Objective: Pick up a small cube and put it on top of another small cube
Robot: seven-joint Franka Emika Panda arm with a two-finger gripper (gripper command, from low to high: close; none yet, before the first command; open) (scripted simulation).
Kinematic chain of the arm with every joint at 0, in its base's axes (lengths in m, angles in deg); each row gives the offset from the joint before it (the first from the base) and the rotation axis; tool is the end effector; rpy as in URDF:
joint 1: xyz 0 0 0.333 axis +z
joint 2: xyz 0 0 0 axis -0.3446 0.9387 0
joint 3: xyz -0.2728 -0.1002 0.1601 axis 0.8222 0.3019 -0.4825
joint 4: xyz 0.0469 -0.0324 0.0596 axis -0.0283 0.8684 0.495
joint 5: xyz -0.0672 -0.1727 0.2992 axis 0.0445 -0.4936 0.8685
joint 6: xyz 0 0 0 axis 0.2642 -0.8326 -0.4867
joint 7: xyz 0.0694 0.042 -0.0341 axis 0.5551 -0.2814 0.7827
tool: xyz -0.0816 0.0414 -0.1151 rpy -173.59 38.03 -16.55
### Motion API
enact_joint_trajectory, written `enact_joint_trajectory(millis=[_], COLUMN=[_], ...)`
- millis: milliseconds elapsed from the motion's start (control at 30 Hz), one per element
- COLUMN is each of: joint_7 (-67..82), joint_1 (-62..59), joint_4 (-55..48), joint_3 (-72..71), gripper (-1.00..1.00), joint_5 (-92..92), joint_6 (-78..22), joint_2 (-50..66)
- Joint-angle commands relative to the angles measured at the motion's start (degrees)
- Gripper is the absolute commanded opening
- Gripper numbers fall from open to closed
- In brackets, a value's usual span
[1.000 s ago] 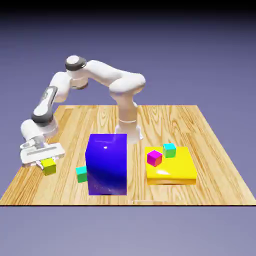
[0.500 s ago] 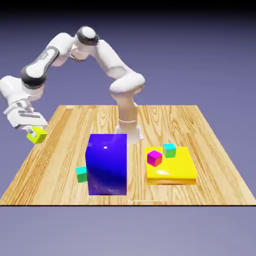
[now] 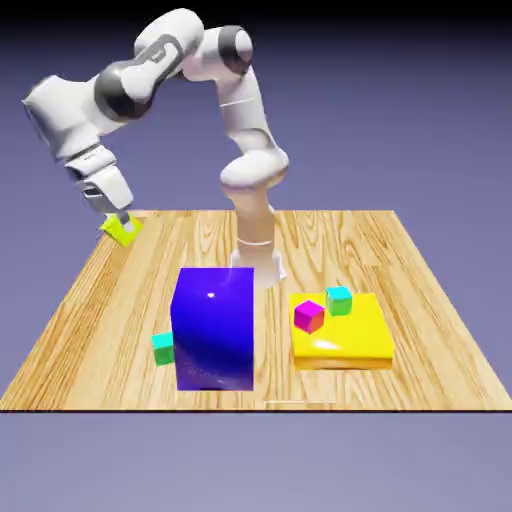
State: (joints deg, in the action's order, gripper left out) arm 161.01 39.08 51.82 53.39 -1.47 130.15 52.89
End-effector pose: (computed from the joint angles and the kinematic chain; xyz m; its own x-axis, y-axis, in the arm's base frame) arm 0.4328 -0.2257 0.4732 0.0523 0.9166 0.3963 0.9986 -0.0452 -0.0273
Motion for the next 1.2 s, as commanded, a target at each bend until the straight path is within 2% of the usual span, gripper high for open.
enact_joint_trajectory(millis=[0,1033,1100,1167], joint_7=[1.47,46.36,47.22,47.54], joint_1=[0.19,5.45,5.55,7.66], joint_4=[-0.47,-14.93,-15.21,-11.06], joint_3=[-0.82,-26.22,-26.71,-26.65], gripper=[-1.0,-1.0,-1.0,-1.0], joint_5=[0.54,13.14,13.38,13.97], joint_6=[-1.39,-45.21,-46.05,-43.48], joint_2=[2.08,66.45,67.68,67.38])
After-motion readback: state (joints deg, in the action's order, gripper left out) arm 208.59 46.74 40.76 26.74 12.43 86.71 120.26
